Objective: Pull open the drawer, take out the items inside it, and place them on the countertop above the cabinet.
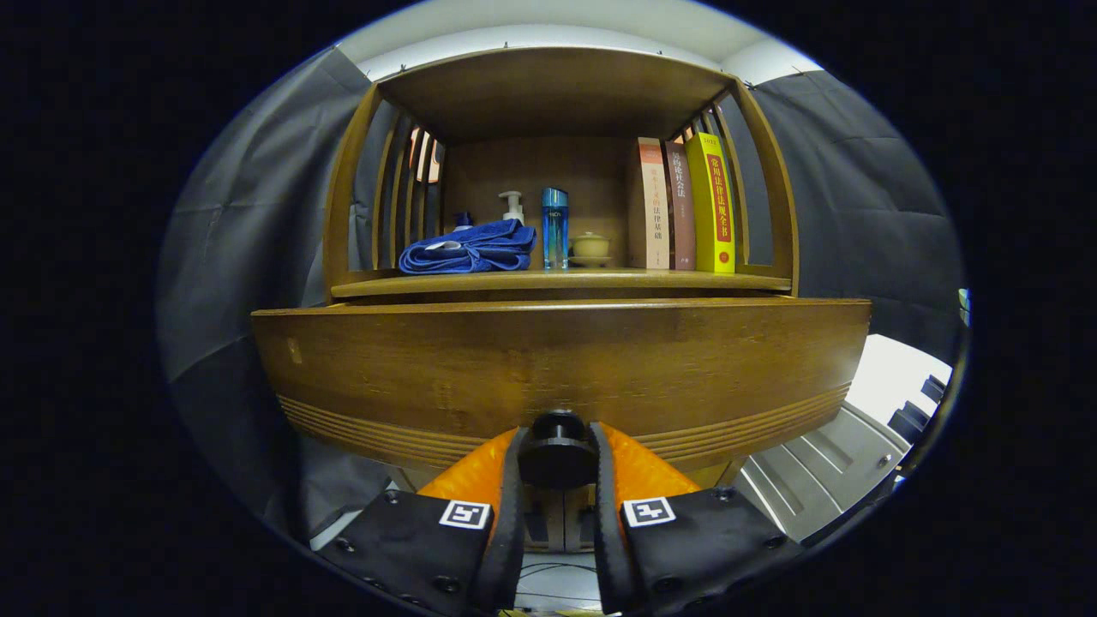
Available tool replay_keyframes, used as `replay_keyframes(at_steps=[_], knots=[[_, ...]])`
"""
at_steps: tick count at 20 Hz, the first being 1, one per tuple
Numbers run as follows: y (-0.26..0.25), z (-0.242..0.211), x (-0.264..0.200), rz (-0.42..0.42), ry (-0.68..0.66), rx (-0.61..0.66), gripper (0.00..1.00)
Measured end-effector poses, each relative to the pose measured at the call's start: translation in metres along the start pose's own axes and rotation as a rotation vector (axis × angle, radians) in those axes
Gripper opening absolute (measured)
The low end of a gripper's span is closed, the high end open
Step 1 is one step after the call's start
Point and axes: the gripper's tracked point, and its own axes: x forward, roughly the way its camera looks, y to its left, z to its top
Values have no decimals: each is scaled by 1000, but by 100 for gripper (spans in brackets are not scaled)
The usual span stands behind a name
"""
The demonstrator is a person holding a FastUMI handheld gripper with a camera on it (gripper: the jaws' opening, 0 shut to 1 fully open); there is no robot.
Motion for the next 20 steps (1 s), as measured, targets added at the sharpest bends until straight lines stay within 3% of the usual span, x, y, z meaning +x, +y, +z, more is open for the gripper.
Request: replay_keyframes(at_steps=[12,20], knots=[[-1,-8,-13,3,-2,0,43],[-4,-7,-12,-16,-9,3,55]])
